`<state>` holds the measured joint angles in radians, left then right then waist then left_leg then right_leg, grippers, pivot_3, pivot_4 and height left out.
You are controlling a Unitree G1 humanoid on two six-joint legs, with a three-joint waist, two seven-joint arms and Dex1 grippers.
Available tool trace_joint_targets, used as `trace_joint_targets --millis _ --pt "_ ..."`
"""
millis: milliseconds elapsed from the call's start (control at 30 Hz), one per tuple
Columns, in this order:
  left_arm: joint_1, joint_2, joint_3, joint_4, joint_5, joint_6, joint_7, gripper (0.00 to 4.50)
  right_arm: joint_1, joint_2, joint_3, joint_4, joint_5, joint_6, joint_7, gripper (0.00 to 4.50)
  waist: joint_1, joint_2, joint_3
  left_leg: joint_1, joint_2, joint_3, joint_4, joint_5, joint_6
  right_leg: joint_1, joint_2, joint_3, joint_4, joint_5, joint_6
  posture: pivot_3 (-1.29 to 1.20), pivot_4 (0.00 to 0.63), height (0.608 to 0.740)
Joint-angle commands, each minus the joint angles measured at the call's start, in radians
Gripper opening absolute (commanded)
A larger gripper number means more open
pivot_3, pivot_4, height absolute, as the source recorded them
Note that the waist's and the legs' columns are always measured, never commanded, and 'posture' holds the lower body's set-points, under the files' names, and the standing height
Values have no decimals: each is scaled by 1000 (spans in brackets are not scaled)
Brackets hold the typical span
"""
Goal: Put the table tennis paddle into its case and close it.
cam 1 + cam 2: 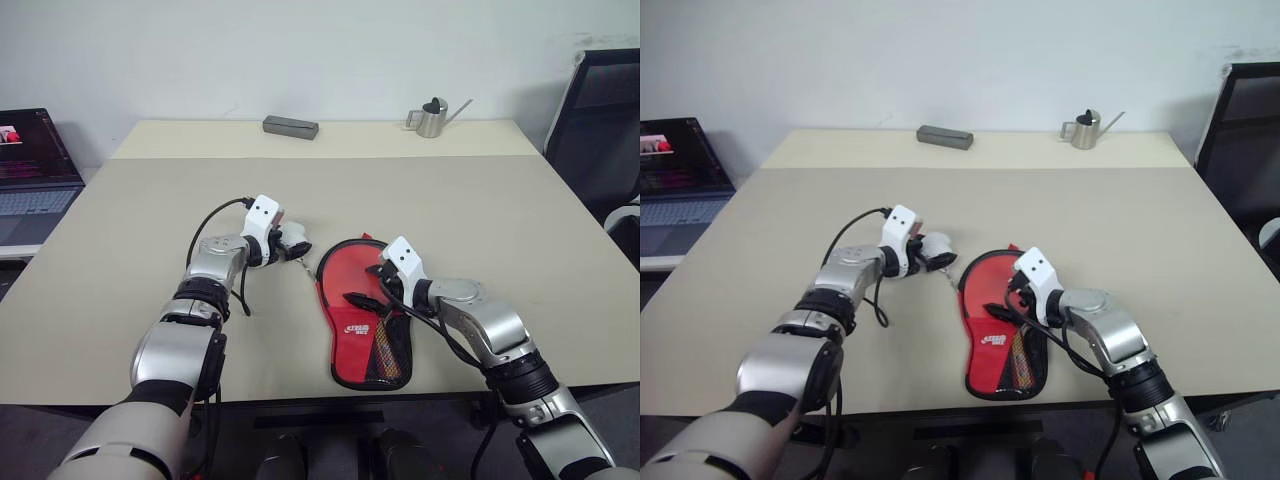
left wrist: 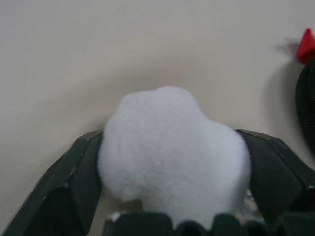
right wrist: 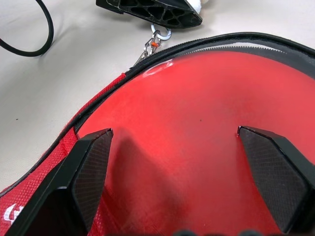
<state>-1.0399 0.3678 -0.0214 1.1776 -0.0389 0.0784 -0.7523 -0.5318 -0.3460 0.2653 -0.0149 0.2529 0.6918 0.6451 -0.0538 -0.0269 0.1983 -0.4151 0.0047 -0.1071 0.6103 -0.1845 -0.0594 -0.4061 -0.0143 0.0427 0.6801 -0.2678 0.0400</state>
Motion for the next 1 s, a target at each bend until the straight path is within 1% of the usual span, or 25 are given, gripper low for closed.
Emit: trace_joint_targets --millis 33,100,133,200,267,333,400,600,667,767,867,933,1000 --pt "-18 -8 16 -15 -5 -15 -19 3305 21 1 -1 -25 -13 1 -5 4500 0 0 0 0 0 0 0 0 0 0 0 0 0 0 0 0 150 740" --pt "-15 -15 14 -14 1 -4 -28 2588 26 2 -3 -36 -13 3 -10 4500 0 0 0 0 0 0 0 0 0 0 0 0 0 0 0 0 150 740" --pt "-14 -16 14 -13 3 -2 -30 2326 27 2 -3 -39 -14 4 -12 4500 0 0 0 0 0 0 0 0 0 0 0 0 0 0 0 0 150 740" --pt "-13 -18 13 -11 7 4 -32 1645 28 4 -8 -49 -11 9 -18 4500 0 0 0 0 0 0 0 0 0 0 0 0 0 0 0 0 150 740" --pt "-11 -19 15 -9 7 5 -33 1115 30 5 -16 -59 -9 13 -26 4500 0 0 0 0 0 0 0 0 0 0 0 0 0 0 0 0 150 740" --pt "-9 -21 18 -16 1 8 -51 735 33 4 -17 -65 -13 8 -31 4500 0 0 0 0 0 0 0 0 0 0 0 0 0 0 0 0 150 740" --pt "-6 -18 20 -28 -4 12 -70 590 37 4 -15 -75 -14 3 -30 4500 0 0 0 0 0 0 0 0 0 0 0 0 0 0 0 0 150 740" --pt "46 34 29 -160 -43 74 -244 558 53 7 -22 -122 13 49 -31 4500 -2 0 0 0 0 0 0 0 0 0 0 0 0 0 0 0 150 740" --pt "82 60 41 -253 -80 138 -315 558 61 5 -23 -139 23 74 -30 4500 -4 0 0 0 0 0 0 0 0 0 0 0 0 0 0 0 150 740" --pt "167 112 48 -450 -148 272 -419 558 69 4 -18 -149 26 107 -35 4500 -7 0 0 0 1 0 0 0 0 0 0 0 0 0 0 0 150 740" --pt "239 158 56 -626 -209 398 -458 558 65 12 -10 -146 25 135 -42 4500 -7 0 0 0 2 -1 0 0 0 0 0 0 1 0 0 0 150 740" --pt "267 183 70 -703 -249 464 -464 558 57 17 0 -135 19 145 -41 4500 -5 0 0 1 2 -1 0 0 0 0 0 0 1 0 -1 0 150 740" --pt "286 203 69 -748 -262 492 -462 558 47 21 10 -116 8 144 -42 4500 -4 0 0 1 2 -1 0 1 -2 0 0 0 1 1 -2 0 150 740"
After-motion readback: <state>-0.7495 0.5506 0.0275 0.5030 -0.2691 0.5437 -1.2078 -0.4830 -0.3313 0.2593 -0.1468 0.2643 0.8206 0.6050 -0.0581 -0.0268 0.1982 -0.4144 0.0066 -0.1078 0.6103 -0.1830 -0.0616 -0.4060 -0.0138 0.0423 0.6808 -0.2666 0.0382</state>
